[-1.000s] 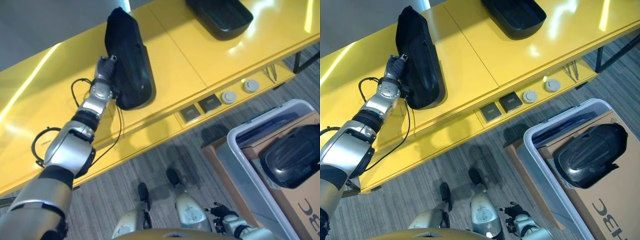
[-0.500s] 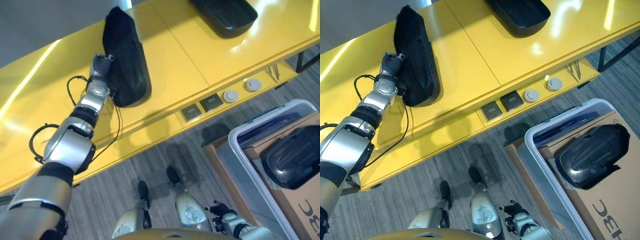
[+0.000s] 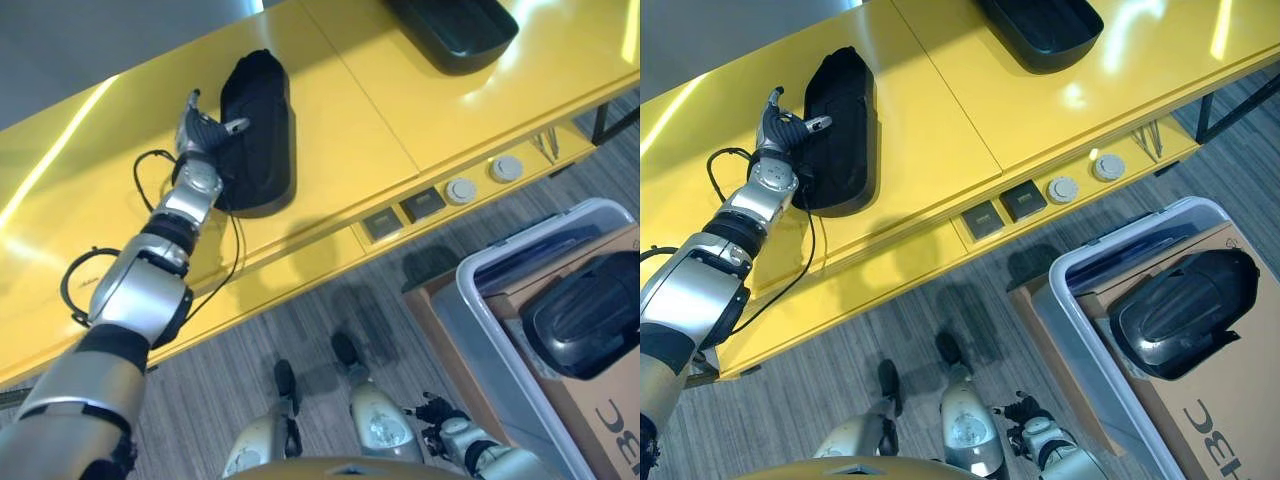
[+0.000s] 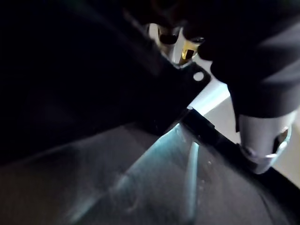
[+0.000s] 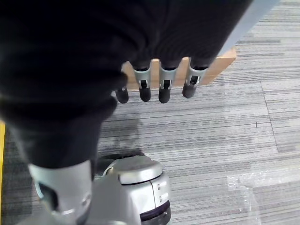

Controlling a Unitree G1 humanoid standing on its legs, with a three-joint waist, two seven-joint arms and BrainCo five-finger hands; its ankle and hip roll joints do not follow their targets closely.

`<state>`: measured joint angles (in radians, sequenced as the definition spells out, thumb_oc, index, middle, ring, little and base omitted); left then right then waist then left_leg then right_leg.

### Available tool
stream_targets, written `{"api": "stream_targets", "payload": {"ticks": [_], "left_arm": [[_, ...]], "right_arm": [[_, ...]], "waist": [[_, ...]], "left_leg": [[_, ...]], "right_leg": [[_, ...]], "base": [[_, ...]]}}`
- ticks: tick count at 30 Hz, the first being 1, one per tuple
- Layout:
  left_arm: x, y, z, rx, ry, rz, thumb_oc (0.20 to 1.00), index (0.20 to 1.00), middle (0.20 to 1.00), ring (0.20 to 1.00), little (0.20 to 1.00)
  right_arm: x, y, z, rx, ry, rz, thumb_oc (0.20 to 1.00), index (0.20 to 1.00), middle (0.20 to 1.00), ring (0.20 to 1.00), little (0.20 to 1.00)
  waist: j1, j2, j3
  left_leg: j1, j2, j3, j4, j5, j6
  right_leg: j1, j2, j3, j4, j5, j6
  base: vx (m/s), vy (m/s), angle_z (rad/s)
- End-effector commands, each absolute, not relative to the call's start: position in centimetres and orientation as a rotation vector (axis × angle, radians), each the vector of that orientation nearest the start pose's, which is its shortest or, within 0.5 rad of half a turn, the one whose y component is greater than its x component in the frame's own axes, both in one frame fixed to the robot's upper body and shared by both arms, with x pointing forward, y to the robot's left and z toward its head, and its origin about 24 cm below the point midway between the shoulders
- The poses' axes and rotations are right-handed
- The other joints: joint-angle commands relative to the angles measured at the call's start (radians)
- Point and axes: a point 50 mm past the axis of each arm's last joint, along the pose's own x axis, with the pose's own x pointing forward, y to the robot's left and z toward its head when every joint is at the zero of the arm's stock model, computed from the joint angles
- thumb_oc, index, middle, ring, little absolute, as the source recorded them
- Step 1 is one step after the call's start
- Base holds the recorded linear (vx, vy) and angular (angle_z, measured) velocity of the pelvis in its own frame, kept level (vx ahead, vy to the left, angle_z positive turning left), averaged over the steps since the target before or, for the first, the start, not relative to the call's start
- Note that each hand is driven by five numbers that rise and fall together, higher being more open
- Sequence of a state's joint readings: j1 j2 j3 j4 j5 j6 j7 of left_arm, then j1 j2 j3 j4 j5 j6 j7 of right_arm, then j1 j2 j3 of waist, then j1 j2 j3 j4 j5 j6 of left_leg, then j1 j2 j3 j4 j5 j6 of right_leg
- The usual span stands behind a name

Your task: Move parts from the plastic box to the shelf.

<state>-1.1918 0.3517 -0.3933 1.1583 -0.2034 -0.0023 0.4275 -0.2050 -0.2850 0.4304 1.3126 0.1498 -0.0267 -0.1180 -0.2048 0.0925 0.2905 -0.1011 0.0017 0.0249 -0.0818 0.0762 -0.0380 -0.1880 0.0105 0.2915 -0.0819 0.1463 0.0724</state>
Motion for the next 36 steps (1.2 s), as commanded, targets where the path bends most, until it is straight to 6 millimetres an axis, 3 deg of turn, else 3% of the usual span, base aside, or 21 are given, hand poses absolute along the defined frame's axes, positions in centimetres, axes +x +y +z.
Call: {"api": "stream_targets", "payload": {"ticks": [1, 2, 15, 31, 36], "left_arm": [[42.3, 17.7, 18.1, 0.377, -0.039, 0.361, 1.0, 1.0, 1.0, 1.0, 1.0], [42.2, 15.3, 17.8, 0.182, -0.073, 0.304, 1.0, 1.0, 1.0, 1.0, 1.0], [41.1, 12.5, 15.9, -0.106, -0.078, 0.269, 1.0, 1.0, 1.0, 1.0, 1.0], [38.9, 7.2, 15.3, -0.186, -0.141, 0.06, 1.0, 1.0, 1.0, 1.0, 1.0], [38.3, 6.5, 15.1, -0.199, -0.152, 0.015, 1.0, 1.0, 1.0, 1.0, 1.0]], "right_arm": [[14.7, -22.1, -14.9, -0.511, 1.094, 0.042, 1.0, 1.0, 1.0, 1.0, 1.0], [15.0, -22.2, -14.8, -0.525, 1.09, 0.039, 1.0, 1.0, 1.0, 1.0, 1.0], [14.6, -23.1, -14.8, -0.559, 1.12, 0.012, 1.0, 1.0, 1.0, 1.0, 1.0], [14.6, -23.0, -14.8, -0.542, 1.128, 0.001, 1.0, 1.0, 1.0, 1.0, 1.0], [14.4, -23.1, -14.9, -0.539, 1.137, -0.002, 1.0, 1.0, 1.0, 1.0, 1.0]], "waist": [[0.017, -0.03, -0.028], [0.022, -0.03, -0.033], [0.031, -0.025, -0.047], [0.037, -0.02, -0.056], [0.039, -0.019, -0.06]], "left_leg": [[0.001, 0.017, -0.047, -0.005, -0.003, -0.021], [0.011, 0.018, -0.05, -0.005, -0.007, -0.021], [0.032, 0.02, -0.06, -0.005, -0.017, -0.02], [0.037, 0.016, -0.058, -0.005, -0.024, -0.018], [0.04, 0.016, -0.057, -0.005, -0.026, -0.017]], "right_leg": [[0.052, -0.016, -0.013, -0.005, -0.064, 0.023], [0.061, -0.018, -0.018, -0.005, -0.07, 0.022], [0.087, -0.024, -0.031, -0.005, -0.081, 0.017], [0.096, -0.032, -0.037, -0.005, -0.085, 0.019], [0.098, -0.033, -0.038, -0.005, -0.085, 0.019]], "base": [[0.0, 0.0, 0.0], [0.0, 0.0, 0.0], [0.0, 0.003, 0.04], [0.0, 0.0, 0.0], [0.0, 0.0, 0.0]]}}
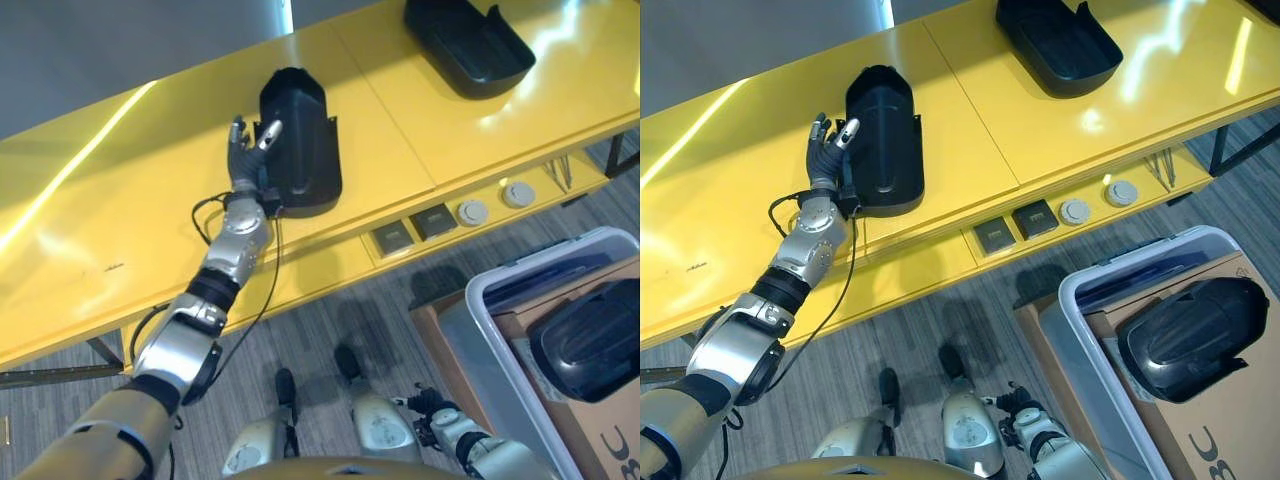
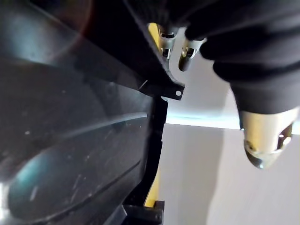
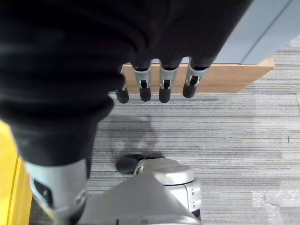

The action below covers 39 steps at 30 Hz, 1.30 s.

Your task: Move parts from the plastic box to the shelf.

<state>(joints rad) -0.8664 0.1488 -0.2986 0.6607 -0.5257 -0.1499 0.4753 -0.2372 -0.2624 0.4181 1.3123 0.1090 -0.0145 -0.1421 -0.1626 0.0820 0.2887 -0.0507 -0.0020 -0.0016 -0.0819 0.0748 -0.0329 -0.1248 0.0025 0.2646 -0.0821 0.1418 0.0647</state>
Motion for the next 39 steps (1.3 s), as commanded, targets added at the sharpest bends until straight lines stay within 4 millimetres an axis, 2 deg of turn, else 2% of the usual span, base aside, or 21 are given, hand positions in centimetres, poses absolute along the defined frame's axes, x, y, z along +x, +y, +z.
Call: {"api": "stream_targets", "payload": {"ticks": [1, 9, 16, 21, 25, 26, 27, 28, 29, 31, 33, 34, 35, 37, 38, 39], "left_arm": [[38.1, 6.8, 14.3, -0.199, -0.133, 0.017, 1.0, 1.0, 1.0, 1.0, 1.0], [37.1, 6.5, 13.5, -0.192, -0.133, -0.03, 1.0, 1.0, 1.0, 1.0, 1.0], [35.6, 5.9, 11.7, -0.195, -0.102, -0.122, 1.0, 1.0, 1.0, 1.0, 1.0], [35.0, 6.2, 11.4, -0.193, -0.108, -0.153, 1.0, 1.0, 1.0, 1.0, 1.0], [33.6, 9.2, 11.6, -0.063, -0.207, -0.115, 1.0, 1.0, 1.0, 1.0, 1.0], [32.8, 10.4, 12.0, 0.016, -0.265, -0.114, 1.0, 1.0, 1.0, 1.0, 1.0], [31.4, 12.3, 12.0, 0.079, -0.318, -0.098, 0.586, 0.586, 0.586, 0.586, 0.586], [31.3, 12.4, 11.9, 0.08, -0.316, -0.097, 0.504, 0.504, 0.504, 0.504, 0.504], [29.2, 14.6, 11.8, 0.144, -0.371, -0.076, 0.2, 0.2, 0.2, 0.2, 0.2], [28.2, 15.5, 11.9, 0.163, -0.391, -0.064, 0.2, 0.2, 0.2, 0.2, 0.2], [26.2, 16.6, 12.2, 0.191, -0.428, -0.073, 0.2, 0.2, 0.2, 0.2, 0.2], [24.7, 16.9, 13.1, 0.242, -0.5, -0.105, 0.2, 0.2, 0.2, 0.2, 0.2], [24.6, 17.0, 13.1, 0.243, -0.497, -0.105, 0.2, 0.2, 0.2, 0.2, 0.2], [23.5, 16.1, 13.2, 0.228, -0.498, -0.232, 0.2, 0.2, 0.2, 0.2, 0.2], [22.7, 15.3, 12.8, 0.217, -0.465, -0.363, 0.2, 0.2, 0.2, 0.2, 0.2], [22.7, 15.3, 12.8, 0.217, -0.464, -0.365, 0.2, 0.2, 0.2, 0.2, 0.2]], "right_arm": [[14.2, -23.2, -14.9, -0.537, 1.145, -0.008, 1.0, 1.0, 1.0, 1.0, 1.0], [14.2, -23.2, -14.9, -0.537, 1.151, -0.007, 1.0, 1.0, 1.0, 1.0, 1.0], [13.8, -23.2, -15.1, -0.532, 1.171, -0.001, 1.0, 1.0, 1.0, 1.0, 1.0], [13.7, -23.0, -15.2, -0.523, 1.177, 0.001, 1.0, 1.0, 1.0, 1.0, 1.0], [13.3, -22.6, -15.4, -0.489, 1.175, -0.005, 1.0, 1.0, 1.0, 1.0, 1.0], [13.0, -22.5, -15.5, -0.473, 1.174, -0.007, 1.0, 1.0, 1.0, 1.0, 1.0], [12.8, -22.2, -15.6, -0.456, 1.175, -0.005, 1.0, 1.0, 1.0, 1.0, 1.0], [12.7, -22.2, -15.6, -0.456, 1.177, -0.003, 1.0, 1.0, 1.0, 1.0, 1.0], [12.2, -22.0, -15.8, -0.437, 1.182, -0.005, 1.0, 1.0, 1.0, 1.0, 1.0], [11.9, -22.0, -15.9, -0.429, 1.189, -0.001, 1.0, 1.0, 1.0, 1.0, 1.0], [11.3, -21.9, -16.1, -0.43, 1.204, 0.01, 1.0, 1.0, 1.0, 1.0, 1.0], [11.2, -22.0, -16.1, -0.434, 1.203, 0.016, 1.0, 1.0, 1.0, 1.0, 1.0], [11.1, -21.9, -16.2, -0.434, 1.205, 0.018, 1.0, 1.0, 1.0, 1.0, 1.0], [10.9, -21.9, -16.2, -0.458, 1.206, 0.044, 1.0, 1.0, 1.0, 1.0, 1.0], [10.9, -22.0, -16.2, -0.476, 1.208, 0.062, 1.0, 1.0, 1.0, 1.0, 1.0], [10.9, -21.9, -16.2, -0.475, 1.208, 0.062, 1.0, 1.0, 1.0, 1.0, 1.0]], "waist": [[-0.002, -0.009, -0.061], [0.006, -0.01, -0.069], [0.016, -0.019, -0.088], [0.025, -0.024, -0.1], [0.048, -0.041, -0.122], [0.056, -0.047, -0.126], [0.071, -0.053, -0.13], [0.07, -0.054, -0.132], [0.089, -0.063, -0.139], [0.096, -0.067, -0.144], [0.108, -0.073, -0.155], [0.125, -0.08, -0.158], [0.123, -0.081, -0.161], [0.133, -0.083, -0.16], [0.134, -0.082, -0.162], [0.134, -0.083, -0.163]], "left_leg": [[-0.009, 0.019, -0.03, -0.005, -0.026, -0.021], [-0.006, 0.018, -0.032, -0.005, -0.028, -0.02], [0.005, 0.019, -0.044, -0.005, -0.034, -0.018], [0.011, 0.02, -0.048, -0.005, -0.037, -0.017], [0.022, 0.02, -0.06, -0.005, -0.047, -0.015], [0.025, 0.021, -0.063, -0.005, -0.049, -0.015], [0.029, 0.022, -0.065, -0.005, -0.053, -0.014], [0.029, 0.022, -0.065, -0.005, -0.053, -0.014], [0.035, 0.022, -0.068, -0.005, -0.059, -0.014], [0.038, 0.022, -0.068, -0.005, -0.061, -0.014], [0.044, 0.023, -0.071, -0.005, -0.066, -0.014], [0.038, 0.023, -0.08, -0.005, -0.058, -0.015], [0.042, 0.023, -0.082, -0.005, -0.068, -0.014], [0.04, 0.022, -0.089, -0.005, -0.068, -0.012], [0.041, 0.021, -0.093, -0.005, -0.069, -0.011], [0.041, 0.021, -0.093, -0.005, -0.069, -0.011]], "right_leg": [[0.037, -0.026, -0.011, -0.005, -0.081, 0.026], [0.041, -0.028, -0.015, -0.005, -0.081, 0.025], [0.057, -0.032, -0.029, -0.005, -0.086, 0.025], [0.066, -0.035, -0.036, -0.005, -0.087, 0.026], [0.084, -0.037, -0.045, -0.005, -0.095, 0.022], [0.089, -0.038, -0.048, -0.005, -0.098, 0.022], [0.094, -0.038, -0.05, -0.005, -0.099, 0.021], [0.095, -0.038, -0.049, -0.005, -0.1, 0.021], [0.102, -0.038, -0.052, -0.005, -0.104, 0.022], [0.106, -0.038, -0.052, -0.005, -0.106, 0.022], [0.113, -0.041, -0.056, -0.005, -0.111, 0.022], [0.11, -0.042, -0.061, -0.004, -0.105, 0.023], [0.115, -0.042, -0.063, -0.004, -0.114, 0.022], [0.117, -0.046, -0.075, -0.003, -0.117, 0.024], [0.121, -0.049, -0.082, -0.004, -0.119, 0.026], [0.122, -0.049, -0.083, -0.004, -0.119, 0.026]], "base": [[0.0, 0.0, 0.0], [0.0, 0.0, 0.0], [0.0, 0.002, 0.02], [0.0, 0.005, 0.06], [0.0, -0.005, 0.04], [0.01, -0.014, 0.05], [0.01, -0.013, 0.04], [0.02, -0.014, 0.06], [0.0, 0.0, 0.0], [0.01, -0.005, 0.02], [0.0, -0.002, 0.07], [0.01, -0.003, 0.15], [-0.02, -0.003, 0.15], [0.0, 0.007, 0.27], [0.0, 0.005, 0.33], [0.01, 0.01, 0.24]]}}
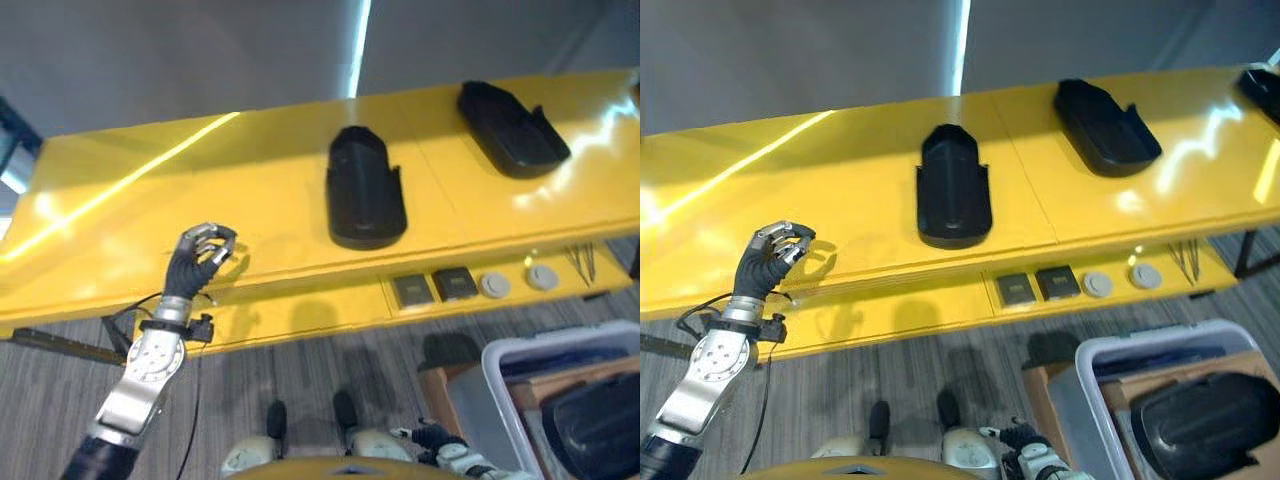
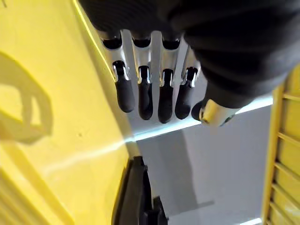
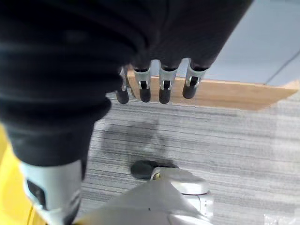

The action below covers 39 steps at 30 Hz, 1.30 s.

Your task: Move parts from the plastic box to the shelf.

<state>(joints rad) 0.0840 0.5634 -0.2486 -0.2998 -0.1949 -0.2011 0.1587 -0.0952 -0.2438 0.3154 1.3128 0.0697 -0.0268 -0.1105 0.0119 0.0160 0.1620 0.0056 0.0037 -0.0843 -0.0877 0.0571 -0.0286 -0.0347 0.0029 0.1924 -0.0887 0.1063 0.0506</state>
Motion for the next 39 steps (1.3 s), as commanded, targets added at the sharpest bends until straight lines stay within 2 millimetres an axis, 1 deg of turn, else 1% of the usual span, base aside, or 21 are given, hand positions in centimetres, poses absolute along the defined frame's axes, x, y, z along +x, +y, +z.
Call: {"api": "stream_targets", "payload": {"ticks": [1, 2, 3, 4, 5, 6, 7, 8, 9, 10, 11, 16, 18, 19, 23, 29, 31, 35, 36, 38, 39], "left_arm": [[22.2, 14.4, 12.5, 0.178, -0.434, -0.475, 0.2, 0.2, 0.2, 0.2, 0.2], [22.2, 14.4, 12.5, 0.177, -0.434, -0.477, 0.2, 0.2, 0.2, 0.2, 0.2], [21.7, 13.1, 11.9, 0.096, -0.379, -0.593, 0.2, 0.2, 0.2, 0.2, 0.2], [21.7, 13.1, 11.9, 0.095, -0.379, -0.594, 0.2, 0.2, 0.2, 0.2, 0.2], [21.4, 12.3, 11.1, 0.066, -0.323, -0.678, 0.2, 0.2, 0.2, 0.2, 0.2], [21.5, 12.2, 11.1, 0.066, -0.323, -0.679, 0.2, 0.2, 0.2, 0.2, 0.2], [21.4, 11.8, 10.8, 0.078, -0.303, -0.727, 0.2, 0.2, 0.2, 0.2, 0.2], [21.5, 11.2, 10.7, 0.088, -0.293, -0.77, 0.2, 0.2, 0.2, 0.2, 0.2], [21.7, 9.9, 10.7, 0.118, -0.301, -0.838, 0.2, 0.2, 0.2, 0.2, 0.2], [21.9, 9.3, 10.8, 0.126, -0.31, -0.857, 0.2, 0.2, 0.2, 0.2, 0.2], [22.0, 9.2, 10.8, 0.127, -0.312, -0.858, 0.2, 0.2, 0.2, 0.2, 0.2], [23.5, 5.8, 11.7, 0.169, -0.389, -0.914, 0.2, 0.2, 0.2, 0.2, 0.2], [23.9, 5.3, 11.9, 0.157, -0.398, -0.908, 0.2, 0.2, 0.2, 0.2, 0.2], [24.4, 4.4, 12.4, 0.157, -0.426, -0.899, 0.2, 0.2, 0.2, 0.2, 0.2], [25.6, 3.1, 13.0, 0.162, -0.463, -0.85, 0.2, 0.2, 0.2, 0.2, 0.2], [27.1, 2.7, 14.0, 0.167, -0.515, -0.744, 0.2, 0.2, 0.2, 0.2, 0.2], [27.8, 2.9, 14.4, 0.216, -0.543, -0.678, 0.2, 0.2, 0.2, 0.2, 0.2], [28.6, 3.5, 14.8, 0.201, -0.554, -0.608, 0.2, 0.2, 0.2, 0.2, 0.2], [29.0, 4.2, 15.6, 0.18, -0.576, -0.56, 0.2, 0.2, 0.2, 0.2, 0.2], [29.1, 4.4, 15.9, 0.171, -0.585, -0.541, 0.2, 0.2, 0.2, 0.2, 0.2], [29.5, 4.9, 16.6, 0.159, -0.611, -0.489, 0.2, 0.2, 0.2, 0.2, 0.2]], "right_arm": [[11.4, -21.7, -16.1, -0.483, 1.195, 0.088, 1.0, 1.0, 1.0, 1.0, 1.0], [11.4, -21.7, -16.1, -0.482, 1.195, 0.088, 1.0, 1.0, 1.0, 1.0, 1.0], [12.2, -21.2, -15.9, -0.487, 1.163, 0.111, 1.0, 1.0, 1.0, 1.0, 1.0], [12.2, -21.2, -15.9, -0.486, 1.163, 0.111, 1.0, 1.0, 1.0, 1.0, 1.0], [12.9, -20.6, -15.8, -0.481, 1.132, 0.128, 1.0, 1.0, 1.0, 1.0, 1.0], [12.9, -20.6, -15.8, -0.48, 1.132, 0.128, 1.0, 1.0, 1.0, 1.0, 1.0], [13.1, -20.4, -15.7, -0.48, 1.117, 0.14, 1.0, 1.0, 1.0, 1.0, 1.0], [13.4, -20.0, -15.7, -0.484, 1.102, 0.156, 1.0, 1.0, 1.0, 1.0, 1.0], [13.8, -19.5, -15.6, -0.487, 1.084, 0.176, 1.0, 1.0, 1.0, 1.0, 1.0], [13.9, -19.4, -15.5, -0.494, 1.076, 0.18, 1.0, 1.0, 1.0, 1.0, 1.0], [14.0, -19.5, -15.5, -0.494, 1.075, 0.178, 1.0, 1.0, 1.0, 1.0, 1.0], [14.1, -19.1, -15.5, -0.479, 1.069, 0.161, 1.0, 1.0, 1.0, 1.0, 1.0], [14.3, -19.2, -15.5, -0.482, 1.067, 0.157, 1.0, 1.0, 1.0, 1.0, 1.0], [14.2, -19.3, -15.5, -0.48, 1.074, 0.143, 1.0, 1.0, 1.0, 1.0, 1.0], [13.9, -19.9, -15.5, -0.467, 1.087, 0.095, 1.0, 1.0, 1.0, 1.0, 1.0], [13.8, -20.0, -15.5, -0.461, 1.085, 0.066, 1.0, 1.0, 1.0, 1.0, 1.0], [14.1, -20.0, -15.4, -0.459, 1.068, 0.051, 1.0, 1.0, 1.0, 1.0, 1.0], [14.4, -19.9, -15.3, -0.456, 1.052, 0.045, 1.0, 1.0, 1.0, 1.0, 1.0], [14.6, -19.9, -15.2, -0.456, 1.043, 0.047, 1.0, 1.0, 1.0, 1.0, 1.0], [14.6, -19.9, -15.2, -0.46, 1.042, 0.049, 1.0, 1.0, 1.0, 1.0, 1.0], [14.5, -19.9, -15.2, -0.465, 1.046, 0.053, 1.0, 1.0, 1.0, 1.0, 1.0]], "waist": [[-0.043, -0.016, -0.037], [-0.042, -0.016, -0.037], [-0.05, -0.015, -0.037], [-0.049, -0.015, -0.037], [-0.057, -0.016, -0.033], [-0.056, -0.016, -0.033], [-0.062, -0.017, -0.03], [-0.066, -0.018, -0.025], [-0.078, -0.022, -0.013], [-0.086, -0.025, -0.004], [-0.084, -0.024, -0.004], [-0.115, -0.036, 0.021], [-0.116, -0.035, 0.024], [-0.125, -0.037, 0.034], [-0.137, -0.033, 0.046], [-0.15, -0.027, 0.054], [-0.154, -0.025, 0.056], [-0.154, -0.023, 0.054], [-0.154, -0.023, 0.053], [-0.155, -0.022, 0.053], [-0.157, -0.02, 0.052]], "left_leg": [[-0.013, 0.014, -0.01, 0.0, -0.052, -0.015], [-0.013, 0.014, -0.01, 0.0, -0.052, -0.015], [-0.014, 0.013, -0.006, 0.0, -0.051, -0.016], [-0.014, 0.013, -0.006, 0.0, -0.051, -0.016], [-0.017, 0.015, 0.0, 0.0, -0.05, -0.018], [-0.017, 0.015, 0.001, 0.0, -0.05, -0.018], [-0.019, 0.015, 0.005, 0.0, -0.049, -0.018], [-0.023, 0.016, 0.01, 0.0, -0.049, -0.019], [-0.037, 0.019, 0.021, 0.0, -0.047, -0.02], [-0.044, 0.02, 0.026, 0.0, -0.045, -0.021], [-0.046, 0.02, 0.027, 0.0, -0.044, -0.021], [-0.1, 0.025, 0.052, 0.0, -0.027, -0.024], [-0.111, 0.025, 0.055, 0.0, -0.024, -0.024], [-0.126, 0.025, 0.06, 0.0, -0.019, -0.025], [-0.151, 0.024, 0.069, 0.0, -0.011, -0.026], [-0.158, 0.025, 0.079, 0.0, -0.009, -0.029], [-0.162, 0.025, 0.079, 0.0, -0.008, -0.03], [-0.164, 0.026, 0.08, 0.0, -0.007, -0.031], [-0.165, 0.026, 0.08, 0.0, -0.007, -0.031], [-0.165, 0.026, 0.078, 0.0, -0.007, -0.031], [-0.167, 0.026, 0.076, 0.0, -0.006, -0.032]], "right_leg": [[0.034, -0.052, -0.013, 0.002, -0.083, 0.043], [0.034, -0.052, -0.013, 0.002, -0.083, 0.043], [0.034, -0.054, -0.012, 0.001, -0.082, 0.043], [0.034, -0.054, -0.012, 0.001, -0.082, 0.043], [0.029, -0.054, -0.009, 0.001, -0.081, 0.044], [0.028, -0.054, -0.009, 0.001, -0.081, 0.044], [0.023, -0.053, -0.006, 0.001, -0.079, 0.045], [0.017, -0.052, -0.001, 0.001, -0.076, 0.047], [-0.004, -0.048, 0.009, 0.002, -0.068, 0.049], [-0.016, -0.045, 0.012, 0.002, -0.064, 0.05], [-0.017, -0.044, 0.013, 0.002, -0.063, 0.05], [-0.081, -0.033, 0.029, 0.001, -0.039, 0.057], [-0.092, -0.032, 0.03, 0.001, -0.036, 0.058], [-0.109, -0.029, 0.034, 0.001, -0.032, 0.06], [-0.139, -0.026, 0.043, 0.001, -0.023, 0.064], [-0.15, -0.022, 0.055, 0.001, -0.021, 0.065], [-0.156, -0.02, 0.062, 0.001, -0.019, 0.064], [-0.157, -0.019, 0.066, 0.001, -0.019, 0.063], [-0.159, -0.019, 0.066, 0.001, -0.019, 0.063], [-0.159, -0.018, 0.065, 0.001, -0.019, 0.062], [-0.161, -0.018, 0.063, 0.001, -0.02, 0.061]], "base": [[0.0, 0.005, 0.08], [0.0, 0.0, 0.0], [0.0, 0.0, 0.0], [0.0, 0.0, 0.0], [0.0, 0.0, 0.0], [-0.01, 0.009, -0.04], [-0.02, 0.001, -0.06], [-0.06, -0.006, -0.09], [-0.09, -0.015, -0.07], [-0.08, -0.013, -0.07], [-0.06, -0.009, -0.12], [-0.07, -0.022, -0.2], [-0.03, -0.018, -0.12], [-0.03, -0.021, -0.11], [-0.01, -0.019, -0.08], [0.02, -0.013, -0.11], [0.0, 0.0, 0.0], [0.01, -0.004, 0.0], [0.0, 0.0, 0.0], [0.0, 0.0, 0.0], [0.0, 0.0, 0.0]]}}
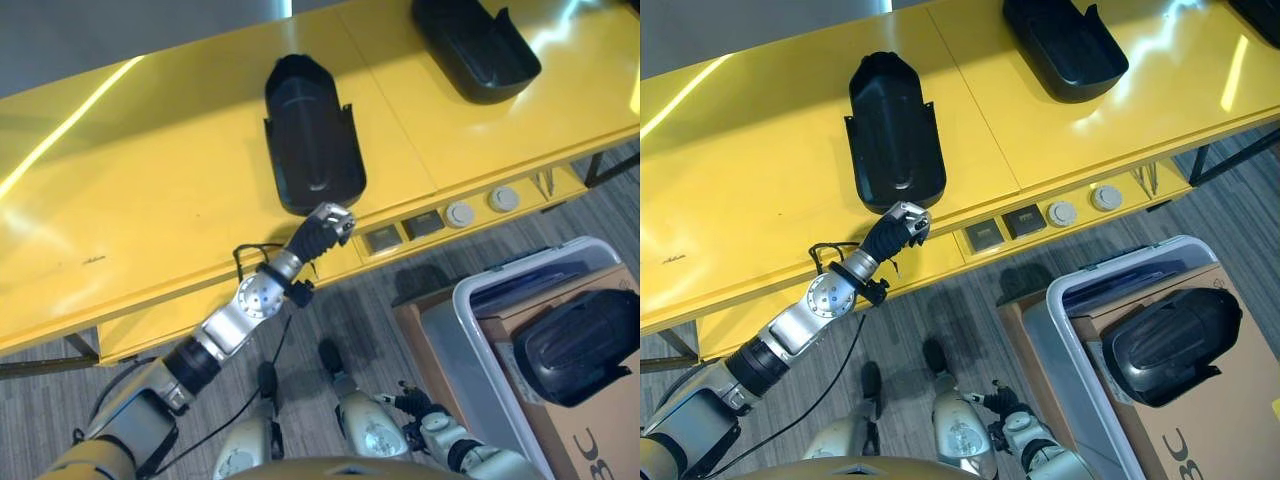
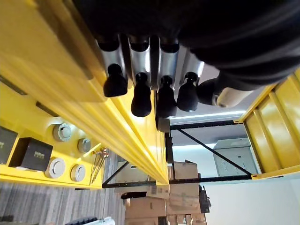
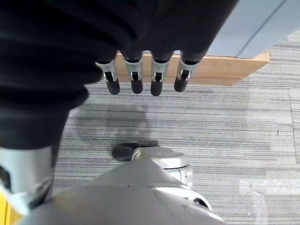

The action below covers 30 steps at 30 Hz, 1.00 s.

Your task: Move parts from the plastic box to the shelf.

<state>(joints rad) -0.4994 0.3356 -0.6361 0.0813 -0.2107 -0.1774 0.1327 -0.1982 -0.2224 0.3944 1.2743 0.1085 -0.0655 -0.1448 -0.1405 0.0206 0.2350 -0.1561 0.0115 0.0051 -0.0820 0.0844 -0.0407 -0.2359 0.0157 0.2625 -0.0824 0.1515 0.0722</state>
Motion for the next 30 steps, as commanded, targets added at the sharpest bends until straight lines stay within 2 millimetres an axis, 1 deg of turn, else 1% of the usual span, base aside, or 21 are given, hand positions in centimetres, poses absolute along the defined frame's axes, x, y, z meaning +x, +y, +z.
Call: {"api": "stream_targets", "payload": {"ticks": [1, 6, 9, 14, 19, 22, 23, 24, 25, 27, 30], "left_arm": [[29.5, 4.9, 16.6, 0.159, -0.611, -0.489, 0.2, 0.2, 0.2, 0.2, 0.2], [30.5, 5.5, 18.2, 0.161, -0.664, -0.394, 0.2, 0.2, 0.2, 0.2, 0.2], [31.3, 5.6, 18.7, 0.178, -0.67, -0.349, 0.2, 0.2, 0.2, 0.2, 0.2], [32.6, 4.9, 19.3, 0.204, -0.666, -0.292, 0.2, 0.2, 0.2, 0.2, 0.2], [33.0, 4.5, 19.7, 0.198, -0.667, -0.284, 0.2, 0.2, 0.2, 0.2, 0.2], [32.9, 4.6, 19.6, 0.217, -0.67, -0.286, 0.2, 0.2, 0.2, 0.2, 0.2], [32.0, 4.8, 19.8, 0.228, -0.707, -0.314, 0.2, 0.2, 0.2, 0.2, 0.2], [32.0, 4.9, 19.8, 0.229, -0.706, -0.314, 0.2, 0.2, 0.2, 0.2, 0.2], [31.4, 5.1, 19.9, 0.233, -0.729, -0.334, 0.2, 0.2, 0.2, 0.2, 0.2], [30.3, 6.1, 19.5, 0.262, -0.75, -0.364, 0.2, 0.2, 0.2, 0.2, 0.2], [28.5, 7.3, 18.6, 0.248, -0.749, -0.402, 0.2, 0.2, 0.2, 0.2, 0.2]], "right_arm": [[14.5, -19.9, -15.2, -0.465, 1.046, 0.053, 1.0, 1.0, 1.0, 1.0, 1.0], [14.7, -19.9, -15.2, -0.47, 1.041, 0.05, 1.0, 1.0, 1.0, 1.0, 1.0], [14.8, -19.9, -15.2, -0.476, 1.039, 0.055, 1.0, 1.0, 1.0, 1.0, 1.0], [15.1, -19.8, -15.1, -0.49, 1.029, 0.067, 1.0, 1.0, 1.0, 1.0, 1.0], [15.2, -19.7, -15.0, -0.489, 1.022, 0.064, 1.0, 1.0, 1.0, 1.0, 1.0], [15.1, -19.6, -15.1, -0.482, 1.023, 0.062, 1.0, 1.0, 1.0, 1.0, 1.0], [14.8, -19.8, -15.1, -0.459, 1.032, 0.037, 1.0, 1.0, 1.0, 1.0, 1.0], [14.8, -19.8, -15.1, -0.459, 1.033, 0.038, 1.0, 1.0, 1.0, 1.0, 1.0], [14.8, -19.9, -15.1, -0.452, 1.036, 0.03, 1.0, 1.0, 1.0, 1.0, 1.0], [14.3, -20.1, -15.3, -0.438, 1.052, 0.023, 1.0, 1.0, 1.0, 1.0, 1.0], [13.5, -20.5, -15.5, -0.421, 1.078, 0.004, 1.0, 1.0, 1.0, 1.0, 1.0]], "waist": [[-0.004, -0.024, -0.021], [-0.009, -0.022, -0.022], [-0.011, -0.022, -0.021], [-0.021, -0.023, -0.023], [-0.026, -0.026, -0.021], [-0.025, -0.029, -0.022], [-0.022, -0.029, -0.026], [-0.022, -0.029, -0.026], [-0.018, -0.029, -0.028], [-0.009, -0.031, -0.035], [0.006, -0.034, -0.057]], "left_leg": [[-0.005, 0.018, -0.013, -0.005, -0.034, -0.02], [-0.009, 0.018, -0.017, -0.005, -0.032, -0.022], [-0.012, 0.019, -0.019, -0.005, -0.031, -0.023], [-0.023, 0.022, -0.017, -0.005, -0.027, -0.026], [-0.021, 0.023, -0.012, -0.005, -0.031, -0.024], [-0.011, 0.025, -0.007, -0.005, -0.036, -0.022], [0.001, 0.024, -0.003, -0.005, -0.041, -0.021], [0.002, 0.024, -0.003, -0.005, -0.042, -0.02], [0.008, 0.023, -0.003, -0.005, -0.044, -0.02], [0.027, 0.022, -0.002, -0.005, -0.054, -0.016], [0.06, 0.018, 0.004, -0.005, -0.07, -0.01]], "right_leg": [[0.04, -0.031, -0.007, -0.005, -0.066, 0.039], [0.038, -0.032, -0.012, -0.005, -0.066, 0.038], [0.034, -0.032, -0.015, -0.005, -0.065, 0.038], [0.024, -0.031, -0.013, -0.005, -0.062, 0.039], [0.025, -0.029, -0.007, -0.005, -0.061, 0.041], [0.032, -0.029, 0.0, -0.005, -0.062, 0.041], [0.043, -0.029, 0.004, -0.005, -0.067, 0.04], [0.044, -0.029, 0.004, -0.005, -0.067, 0.04], [0.048, -0.029, 0.005, -0.005, -0.067, 0.04], [0.066, -0.03, 0.007, -0.005, -0.073, 0.041], [0.096, -0.037, 0.007, -0.005, -0.078, 0.044]], "base": [[0.0, 0.0, 0.0], [0.0, 0.0, 0.0], [0.0, 0.0, 0.0], [0.0, 0.0, 0.0], [0.0, 0.0, 0.0], [0.0, 0.012, -0.02], [0.0, 0.0, 0.0], [0.0, 0.031, -0.04], [0.01, 0.016, -0.05], [0.02, 0.035, -0.03], [0.03, 0.055, -0.04]]}}
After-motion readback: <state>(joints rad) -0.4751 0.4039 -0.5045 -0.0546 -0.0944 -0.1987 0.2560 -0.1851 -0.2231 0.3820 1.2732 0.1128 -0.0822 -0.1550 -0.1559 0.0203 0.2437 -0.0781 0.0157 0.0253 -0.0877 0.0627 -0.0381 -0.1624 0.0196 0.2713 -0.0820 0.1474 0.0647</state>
